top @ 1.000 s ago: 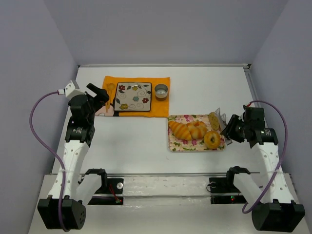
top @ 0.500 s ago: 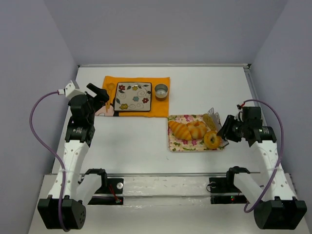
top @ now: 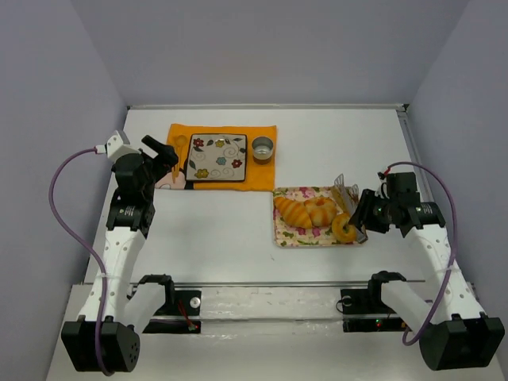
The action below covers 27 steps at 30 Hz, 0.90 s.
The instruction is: Place the bread
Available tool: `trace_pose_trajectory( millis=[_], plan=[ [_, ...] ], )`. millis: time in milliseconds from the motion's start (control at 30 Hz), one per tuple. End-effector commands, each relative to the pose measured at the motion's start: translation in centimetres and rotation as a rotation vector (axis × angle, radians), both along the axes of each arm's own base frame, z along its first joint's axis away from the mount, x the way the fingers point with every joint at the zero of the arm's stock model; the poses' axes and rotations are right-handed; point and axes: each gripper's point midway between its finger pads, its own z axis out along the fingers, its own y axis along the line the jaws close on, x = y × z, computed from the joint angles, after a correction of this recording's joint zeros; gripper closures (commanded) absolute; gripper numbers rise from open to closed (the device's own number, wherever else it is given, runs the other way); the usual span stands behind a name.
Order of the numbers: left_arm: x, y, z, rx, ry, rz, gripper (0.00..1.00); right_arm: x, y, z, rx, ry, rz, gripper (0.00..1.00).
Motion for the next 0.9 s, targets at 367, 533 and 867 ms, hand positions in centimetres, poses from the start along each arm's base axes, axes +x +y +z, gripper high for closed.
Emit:
trace_pose_trajectory(
  millis=[367, 533, 867],
  plan=[
    [0.6, 0.5, 0.8, 0.011, -0.043, 0.027, 0.01, 0.0, 0.2, -1.1, -0.134, 0.135, 0.016, 0.78],
    [0.7, 0.6, 0.9, 0.009, -0.045, 0.032, 0.01, 0.9, 0.1, 0.7, -0.139, 0.072, 0.013, 0.93],
    [0.7, 0.5, 0.8, 0.010, -0.040, 0.029, 0.01, 2.3, -0.3, 4.8, -0.146, -0.066, -0.006, 0.93]
  ],
)
